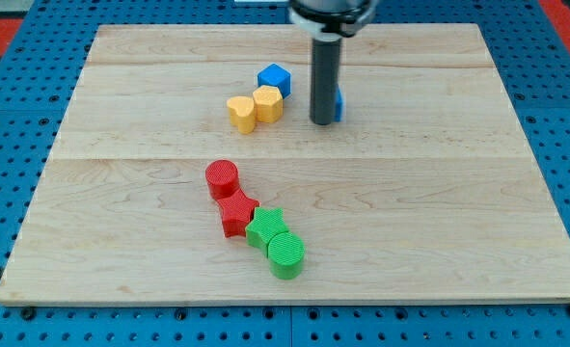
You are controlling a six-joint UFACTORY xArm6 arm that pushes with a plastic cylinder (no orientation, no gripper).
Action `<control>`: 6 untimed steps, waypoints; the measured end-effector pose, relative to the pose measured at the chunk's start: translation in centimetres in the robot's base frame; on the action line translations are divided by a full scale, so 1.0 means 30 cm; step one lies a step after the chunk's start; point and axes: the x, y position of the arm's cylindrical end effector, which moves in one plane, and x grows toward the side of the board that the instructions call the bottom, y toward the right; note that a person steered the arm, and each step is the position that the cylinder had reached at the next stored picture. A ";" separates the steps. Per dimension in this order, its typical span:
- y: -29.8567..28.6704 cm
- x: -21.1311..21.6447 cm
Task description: Push the yellow hexagon towards the top left
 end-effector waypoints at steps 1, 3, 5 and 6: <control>-0.239 -0.017; -0.463 -0.224; -0.694 -0.358; -0.624 -0.313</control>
